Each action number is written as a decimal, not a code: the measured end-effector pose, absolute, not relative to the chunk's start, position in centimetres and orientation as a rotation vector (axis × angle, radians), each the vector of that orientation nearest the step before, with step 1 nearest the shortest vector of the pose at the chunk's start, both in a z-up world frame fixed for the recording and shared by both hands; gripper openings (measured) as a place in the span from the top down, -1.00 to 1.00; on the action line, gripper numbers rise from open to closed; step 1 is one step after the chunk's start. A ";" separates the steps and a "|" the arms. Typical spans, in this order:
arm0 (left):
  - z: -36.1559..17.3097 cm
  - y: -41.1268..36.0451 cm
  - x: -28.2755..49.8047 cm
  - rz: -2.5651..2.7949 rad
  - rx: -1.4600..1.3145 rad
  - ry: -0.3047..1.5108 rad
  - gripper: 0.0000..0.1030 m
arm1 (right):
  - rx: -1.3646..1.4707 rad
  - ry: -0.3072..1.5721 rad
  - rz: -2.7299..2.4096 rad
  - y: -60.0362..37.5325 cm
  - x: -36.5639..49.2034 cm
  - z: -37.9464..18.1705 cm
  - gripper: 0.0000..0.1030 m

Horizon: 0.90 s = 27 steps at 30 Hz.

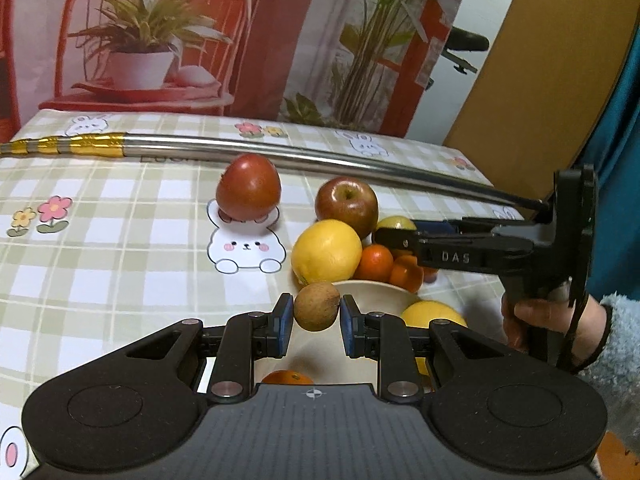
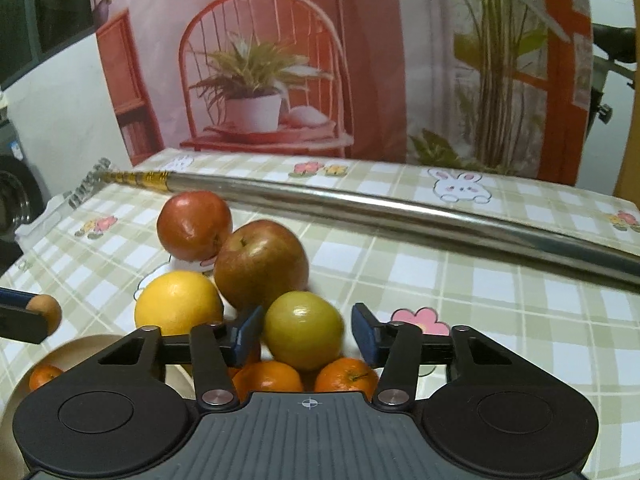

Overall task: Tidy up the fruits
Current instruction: 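Lower the kiwi onto the plate with left gripper while right gripper grasps a green-yellow citrus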

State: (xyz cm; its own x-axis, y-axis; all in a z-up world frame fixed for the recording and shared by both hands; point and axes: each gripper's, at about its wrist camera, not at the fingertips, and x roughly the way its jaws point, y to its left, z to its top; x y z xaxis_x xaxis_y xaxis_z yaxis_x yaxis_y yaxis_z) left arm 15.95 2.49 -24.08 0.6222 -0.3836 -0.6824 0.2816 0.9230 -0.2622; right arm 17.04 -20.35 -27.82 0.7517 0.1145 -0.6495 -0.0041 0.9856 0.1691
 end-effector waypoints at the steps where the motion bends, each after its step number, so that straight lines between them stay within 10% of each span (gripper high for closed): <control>1: -24.4 2.4 16.0 -0.388 -0.130 0.820 0.49 | 0.163 0.719 0.061 -20.3 17.1 -27.9 0.14; 27: -26.6 1.6 15.6 -0.340 -0.033 0.872 0.48 | 0.228 0.669 0.015 -20.4 14.9 -26.7 0.18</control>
